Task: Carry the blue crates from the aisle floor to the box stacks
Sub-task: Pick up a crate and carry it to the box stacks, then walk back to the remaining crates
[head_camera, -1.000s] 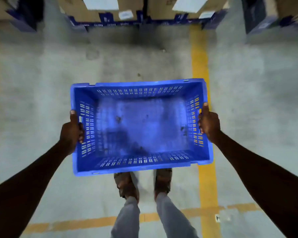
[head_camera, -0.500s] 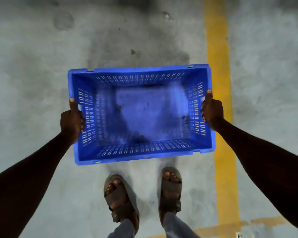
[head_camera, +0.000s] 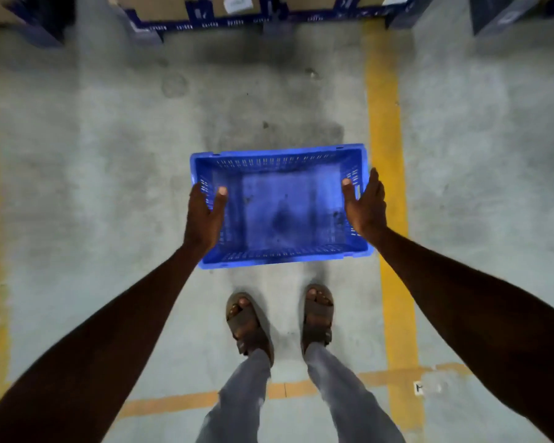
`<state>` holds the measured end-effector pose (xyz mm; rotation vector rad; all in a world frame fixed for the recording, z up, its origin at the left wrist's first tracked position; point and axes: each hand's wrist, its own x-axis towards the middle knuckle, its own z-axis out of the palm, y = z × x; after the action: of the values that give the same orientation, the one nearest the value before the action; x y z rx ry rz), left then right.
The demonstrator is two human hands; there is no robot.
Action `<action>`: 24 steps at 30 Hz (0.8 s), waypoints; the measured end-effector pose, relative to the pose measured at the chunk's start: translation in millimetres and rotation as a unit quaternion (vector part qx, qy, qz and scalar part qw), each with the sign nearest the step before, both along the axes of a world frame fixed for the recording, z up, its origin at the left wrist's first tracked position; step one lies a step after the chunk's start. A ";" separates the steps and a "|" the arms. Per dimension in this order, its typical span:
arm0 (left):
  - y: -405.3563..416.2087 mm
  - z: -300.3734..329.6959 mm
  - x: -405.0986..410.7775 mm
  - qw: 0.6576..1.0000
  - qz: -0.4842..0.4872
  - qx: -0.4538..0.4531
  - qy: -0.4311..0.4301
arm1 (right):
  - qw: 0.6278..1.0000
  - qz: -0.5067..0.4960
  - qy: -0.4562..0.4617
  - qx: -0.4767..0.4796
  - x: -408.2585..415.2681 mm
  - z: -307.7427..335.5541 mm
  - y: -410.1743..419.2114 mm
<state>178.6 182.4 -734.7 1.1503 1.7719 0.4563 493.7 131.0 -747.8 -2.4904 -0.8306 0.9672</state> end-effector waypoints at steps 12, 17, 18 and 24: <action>-131.7 406.3 92.6 0.988 -0.076 0.044 -0.130 | 0.962 -0.145 0.083 0.215 -56.3 437.6 -163.1; -202.7 455.7 164.1 0.973 -0.124 0.026 -0.194 | 0.942 -0.210 0.091 0.244 -1.8 489.7 -262.6; -218.1 462.5 185.6 0.969 -0.141 0.025 -0.200 | 0.938 -0.222 0.091 0.252 16.1 494.0 -283.4; -305.2 491.5 324.5 0.942 -0.266 0.046 -0.202 | 0.901 -0.323 0.096 0.274 130.9 510.5 -399.8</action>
<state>503.1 -122.7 -243.2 1.4233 1.0415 0.4119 624.6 -268.8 -237.3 -1.9199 -0.1365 0.6094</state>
